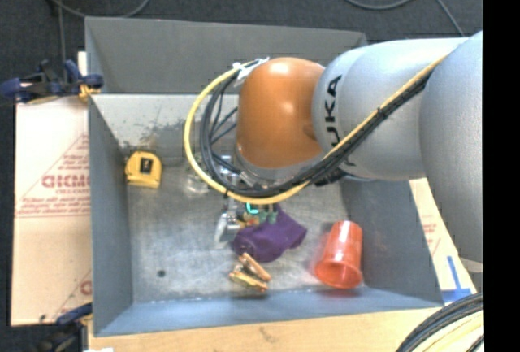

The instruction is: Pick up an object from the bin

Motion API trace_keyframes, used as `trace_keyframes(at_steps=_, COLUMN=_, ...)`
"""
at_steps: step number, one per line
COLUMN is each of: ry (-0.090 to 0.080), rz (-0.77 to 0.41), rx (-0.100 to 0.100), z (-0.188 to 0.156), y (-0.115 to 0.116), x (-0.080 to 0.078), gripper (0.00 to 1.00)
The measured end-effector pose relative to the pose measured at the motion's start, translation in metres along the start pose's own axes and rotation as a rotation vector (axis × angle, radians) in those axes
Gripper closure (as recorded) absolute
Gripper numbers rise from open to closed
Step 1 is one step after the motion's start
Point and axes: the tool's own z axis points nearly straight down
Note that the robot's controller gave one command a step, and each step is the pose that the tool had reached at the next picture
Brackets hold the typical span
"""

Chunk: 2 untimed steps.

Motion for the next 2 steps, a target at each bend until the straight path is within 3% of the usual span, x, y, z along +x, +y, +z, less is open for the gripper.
trace_keyframes(at_steps=1, ry=-0.007, rz=0.003, rx=-0.001, z=-0.004, y=0.000, x=-0.002, gripper=0.00)
trace_keyframes(at_steps=2, ry=-0.013, rz=0.052, rx=-0.003, z=0.031, y=-0.032, x=0.012, gripper=0.00)
